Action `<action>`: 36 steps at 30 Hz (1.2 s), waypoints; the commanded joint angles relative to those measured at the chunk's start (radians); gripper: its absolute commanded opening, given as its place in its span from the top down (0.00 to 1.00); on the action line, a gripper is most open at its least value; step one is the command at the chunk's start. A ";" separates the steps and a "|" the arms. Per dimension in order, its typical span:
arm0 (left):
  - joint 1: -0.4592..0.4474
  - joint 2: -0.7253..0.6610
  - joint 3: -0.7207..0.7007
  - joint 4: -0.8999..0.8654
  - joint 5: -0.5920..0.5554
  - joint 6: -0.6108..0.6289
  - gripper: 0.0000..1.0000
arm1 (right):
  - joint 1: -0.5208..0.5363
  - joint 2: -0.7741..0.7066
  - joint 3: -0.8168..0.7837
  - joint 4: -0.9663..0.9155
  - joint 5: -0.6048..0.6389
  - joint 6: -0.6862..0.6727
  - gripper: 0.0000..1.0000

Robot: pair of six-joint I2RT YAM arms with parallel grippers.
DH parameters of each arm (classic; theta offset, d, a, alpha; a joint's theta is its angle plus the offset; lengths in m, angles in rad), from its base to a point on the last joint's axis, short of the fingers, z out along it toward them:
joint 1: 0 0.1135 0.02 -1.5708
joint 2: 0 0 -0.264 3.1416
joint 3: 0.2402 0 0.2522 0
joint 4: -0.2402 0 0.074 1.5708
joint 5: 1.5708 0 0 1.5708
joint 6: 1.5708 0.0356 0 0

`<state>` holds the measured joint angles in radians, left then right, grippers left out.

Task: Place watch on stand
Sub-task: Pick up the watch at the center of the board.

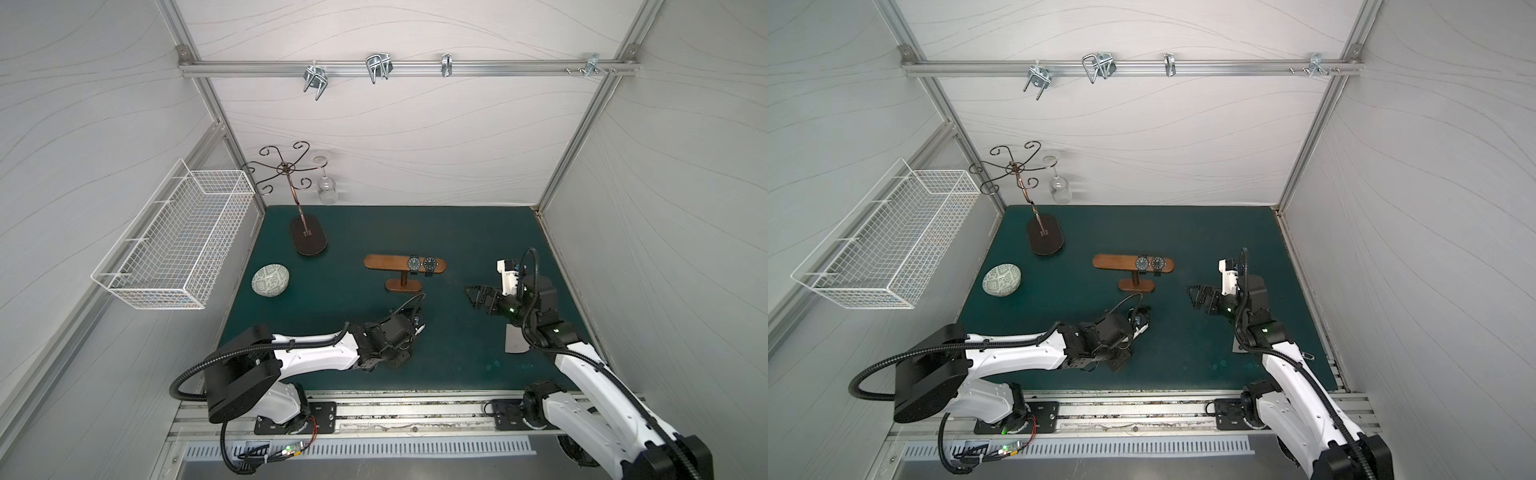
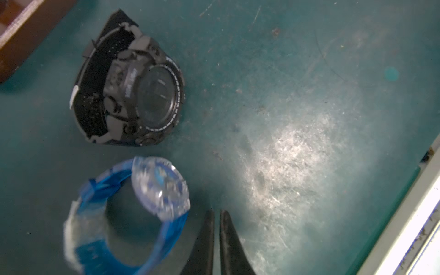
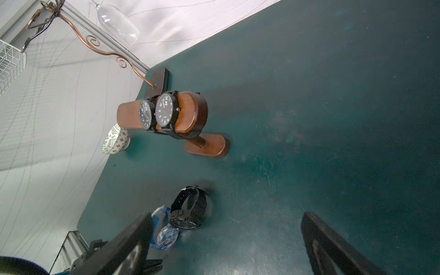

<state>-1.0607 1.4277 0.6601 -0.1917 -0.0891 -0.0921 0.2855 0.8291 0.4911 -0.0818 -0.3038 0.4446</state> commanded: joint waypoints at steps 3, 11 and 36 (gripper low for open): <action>0.004 -0.017 0.022 0.009 0.020 -0.018 0.96 | -0.003 -0.002 -0.003 -0.006 0.001 -0.020 0.01; 0.012 -0.090 0.002 -0.032 0.045 -0.028 1.00 | -0.004 -0.002 -0.002 -0.008 0.000 -0.021 0.01; 0.044 -0.012 0.060 0.022 -0.135 -0.153 0.69 | -0.004 -0.010 0.000 -0.011 -0.005 -0.021 0.01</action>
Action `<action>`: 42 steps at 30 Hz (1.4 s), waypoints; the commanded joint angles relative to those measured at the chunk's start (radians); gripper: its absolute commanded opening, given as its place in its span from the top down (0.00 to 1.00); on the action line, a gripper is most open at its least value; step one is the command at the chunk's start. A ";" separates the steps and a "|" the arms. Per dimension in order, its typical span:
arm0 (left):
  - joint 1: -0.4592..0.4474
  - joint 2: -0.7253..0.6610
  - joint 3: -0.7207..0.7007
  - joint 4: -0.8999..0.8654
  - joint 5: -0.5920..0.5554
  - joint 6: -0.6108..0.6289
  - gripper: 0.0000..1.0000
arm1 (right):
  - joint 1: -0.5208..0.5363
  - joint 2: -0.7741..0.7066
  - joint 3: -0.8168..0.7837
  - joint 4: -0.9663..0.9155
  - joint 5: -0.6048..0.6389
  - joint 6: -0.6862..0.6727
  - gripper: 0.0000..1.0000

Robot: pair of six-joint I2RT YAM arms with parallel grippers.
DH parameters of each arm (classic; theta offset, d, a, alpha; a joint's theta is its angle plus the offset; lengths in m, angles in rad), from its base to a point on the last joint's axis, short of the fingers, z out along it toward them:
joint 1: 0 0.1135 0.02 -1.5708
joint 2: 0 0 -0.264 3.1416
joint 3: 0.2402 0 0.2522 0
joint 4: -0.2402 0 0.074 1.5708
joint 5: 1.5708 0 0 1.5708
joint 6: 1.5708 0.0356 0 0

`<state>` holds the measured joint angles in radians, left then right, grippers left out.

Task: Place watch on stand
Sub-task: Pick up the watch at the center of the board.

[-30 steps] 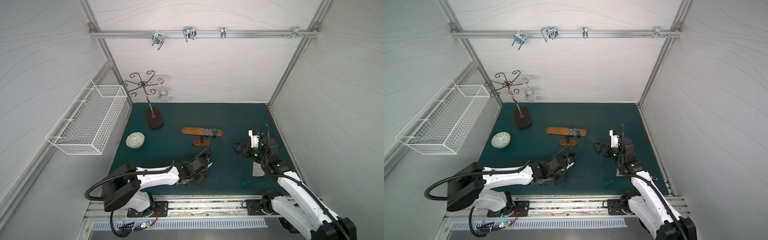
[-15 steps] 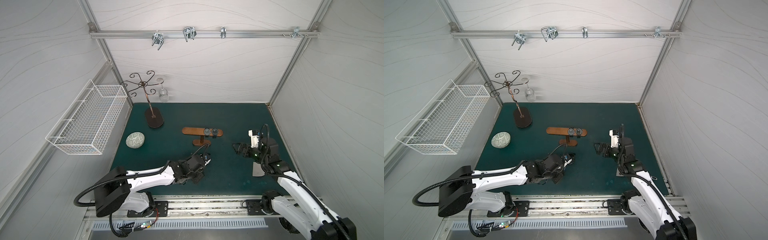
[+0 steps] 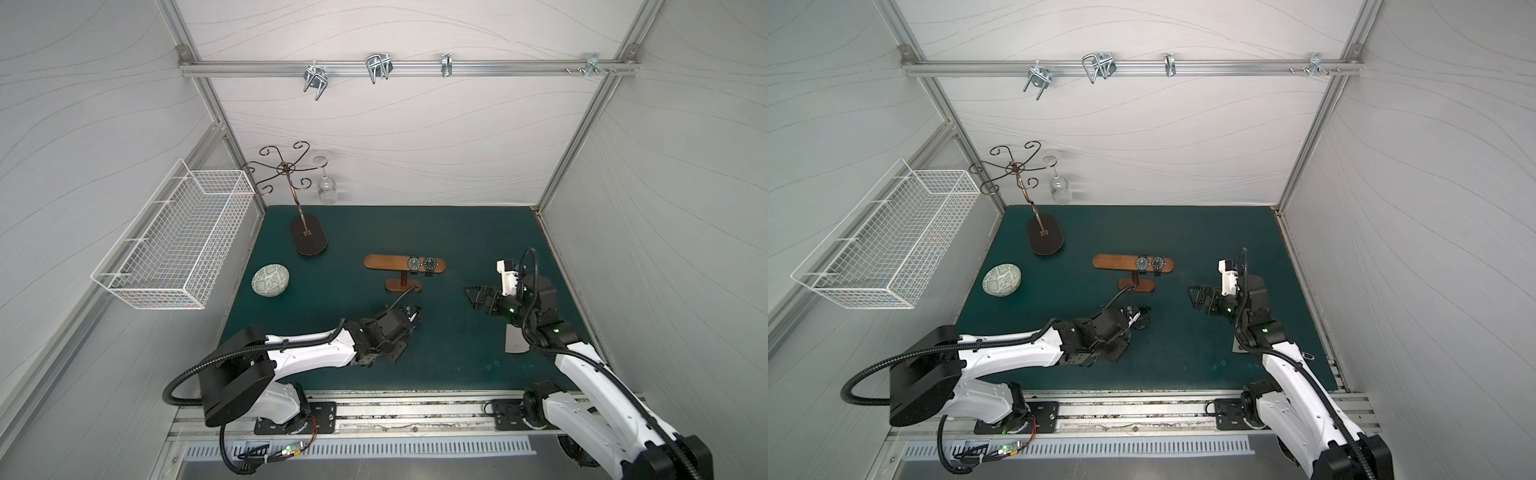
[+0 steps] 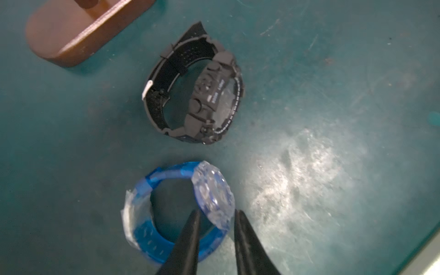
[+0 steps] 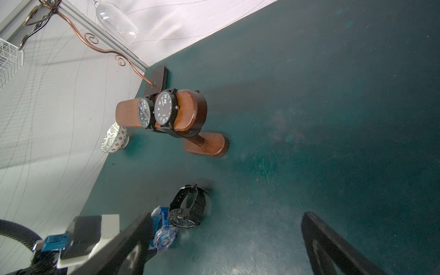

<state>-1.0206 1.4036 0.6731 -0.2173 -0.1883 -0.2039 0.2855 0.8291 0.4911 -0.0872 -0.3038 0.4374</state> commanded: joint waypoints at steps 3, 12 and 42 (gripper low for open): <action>0.005 0.040 0.062 0.048 -0.044 -0.048 0.66 | -0.003 -0.007 0.001 -0.004 -0.008 -0.014 0.01; 0.011 0.099 0.088 0.049 -0.046 -0.056 0.72 | -0.003 -0.002 0.001 -0.003 -0.008 -0.014 0.01; 0.060 0.092 0.052 0.024 0.105 0.037 0.82 | -0.004 0.016 0.001 -0.001 -0.005 -0.018 0.01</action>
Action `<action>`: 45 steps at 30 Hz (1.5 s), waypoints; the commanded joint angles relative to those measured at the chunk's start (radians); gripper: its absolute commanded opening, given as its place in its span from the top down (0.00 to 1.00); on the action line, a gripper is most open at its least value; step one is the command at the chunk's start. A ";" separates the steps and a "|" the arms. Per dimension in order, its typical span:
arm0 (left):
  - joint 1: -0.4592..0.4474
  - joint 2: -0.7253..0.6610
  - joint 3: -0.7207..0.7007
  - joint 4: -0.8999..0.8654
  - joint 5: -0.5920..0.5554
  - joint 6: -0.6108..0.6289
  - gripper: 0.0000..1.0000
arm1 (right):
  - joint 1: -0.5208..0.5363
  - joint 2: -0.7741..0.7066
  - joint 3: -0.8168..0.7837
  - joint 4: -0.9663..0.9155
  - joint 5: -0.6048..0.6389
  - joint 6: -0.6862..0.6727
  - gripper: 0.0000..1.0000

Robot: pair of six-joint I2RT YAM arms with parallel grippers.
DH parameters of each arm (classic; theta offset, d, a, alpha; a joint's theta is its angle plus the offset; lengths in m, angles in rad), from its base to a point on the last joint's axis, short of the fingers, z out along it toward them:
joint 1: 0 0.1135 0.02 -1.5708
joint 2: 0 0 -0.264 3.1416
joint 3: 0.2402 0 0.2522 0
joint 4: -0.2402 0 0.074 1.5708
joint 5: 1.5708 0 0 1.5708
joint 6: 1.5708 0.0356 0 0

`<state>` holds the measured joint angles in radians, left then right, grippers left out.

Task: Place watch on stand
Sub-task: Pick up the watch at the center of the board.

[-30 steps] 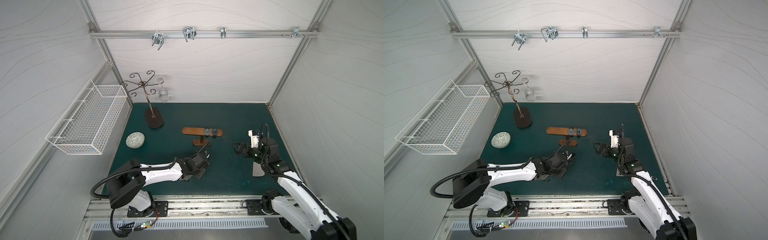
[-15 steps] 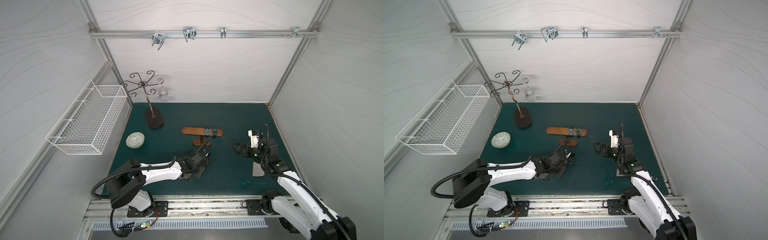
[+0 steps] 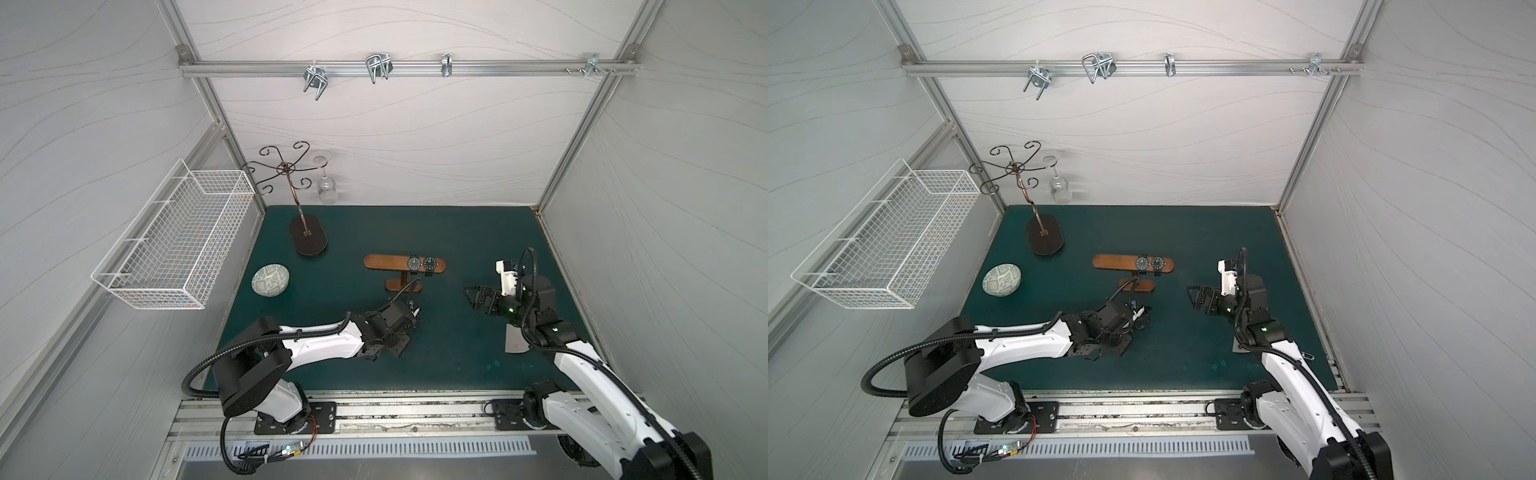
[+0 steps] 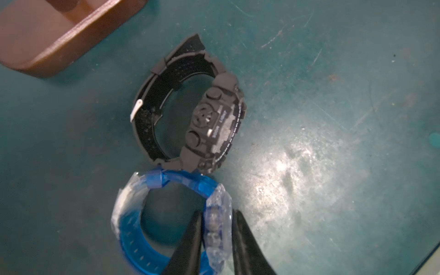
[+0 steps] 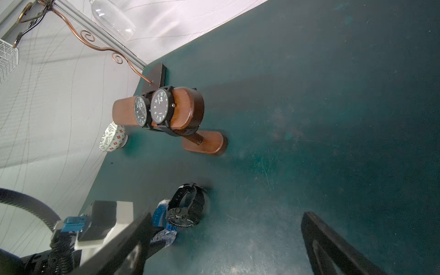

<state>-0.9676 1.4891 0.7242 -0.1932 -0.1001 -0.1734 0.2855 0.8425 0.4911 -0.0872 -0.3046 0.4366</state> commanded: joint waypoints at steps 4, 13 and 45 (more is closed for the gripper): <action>0.013 -0.001 -0.006 -0.013 0.018 0.005 0.83 | -0.003 0.004 0.002 -0.002 -0.004 -0.018 0.01; 0.033 -0.031 -0.041 -0.031 0.071 -0.014 1.00 | -0.003 0.003 0.002 0.000 -0.006 -0.019 0.01; 0.308 -0.690 -0.106 0.342 0.673 -0.391 1.00 | 0.251 -0.134 -0.166 0.534 -0.245 0.010 0.01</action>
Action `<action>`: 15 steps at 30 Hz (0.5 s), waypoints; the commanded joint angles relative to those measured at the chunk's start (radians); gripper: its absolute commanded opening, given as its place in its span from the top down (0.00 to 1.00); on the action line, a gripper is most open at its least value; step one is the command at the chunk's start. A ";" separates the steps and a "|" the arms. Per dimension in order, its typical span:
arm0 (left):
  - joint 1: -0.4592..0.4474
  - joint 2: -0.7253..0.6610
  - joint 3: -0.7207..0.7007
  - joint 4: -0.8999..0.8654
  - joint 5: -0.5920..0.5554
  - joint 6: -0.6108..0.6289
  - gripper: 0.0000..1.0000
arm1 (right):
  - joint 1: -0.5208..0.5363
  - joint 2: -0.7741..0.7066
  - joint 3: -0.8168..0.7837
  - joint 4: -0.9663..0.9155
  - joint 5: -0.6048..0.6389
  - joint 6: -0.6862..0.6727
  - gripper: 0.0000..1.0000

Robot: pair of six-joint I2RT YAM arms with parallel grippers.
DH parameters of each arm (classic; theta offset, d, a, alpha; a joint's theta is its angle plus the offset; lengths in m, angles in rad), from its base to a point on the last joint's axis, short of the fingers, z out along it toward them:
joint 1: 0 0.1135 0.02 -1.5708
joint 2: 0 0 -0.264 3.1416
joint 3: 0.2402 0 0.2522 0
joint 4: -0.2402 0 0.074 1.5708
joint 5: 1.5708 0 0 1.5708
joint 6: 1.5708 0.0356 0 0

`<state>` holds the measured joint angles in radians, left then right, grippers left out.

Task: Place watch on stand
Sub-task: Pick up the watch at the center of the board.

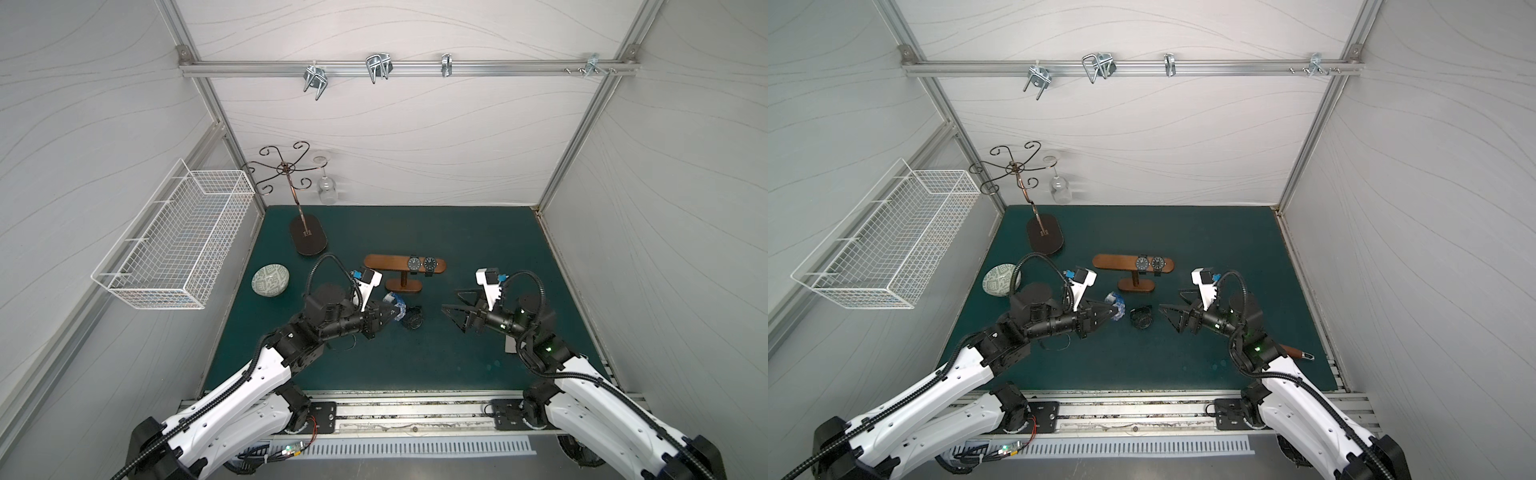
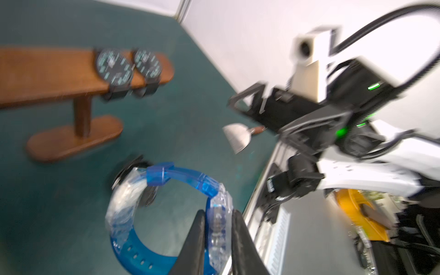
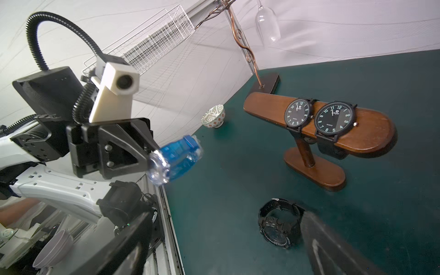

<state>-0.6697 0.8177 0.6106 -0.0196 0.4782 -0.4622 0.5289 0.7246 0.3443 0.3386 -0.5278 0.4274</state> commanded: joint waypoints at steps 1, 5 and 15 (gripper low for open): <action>0.015 -0.019 0.004 0.208 0.109 -0.131 1.00 | 0.007 -0.020 -0.027 0.130 -0.024 0.030 0.01; 0.023 0.012 -0.017 0.408 0.173 -0.280 1.00 | 0.036 -0.016 -0.033 0.191 -0.037 0.040 0.01; 0.021 0.046 -0.050 0.693 0.197 -0.478 1.00 | 0.192 0.041 0.060 0.169 0.088 0.018 0.30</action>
<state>-0.6540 0.8562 0.5621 0.4942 0.6491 -0.8410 0.6811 0.7448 0.3573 0.4797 -0.4896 0.4683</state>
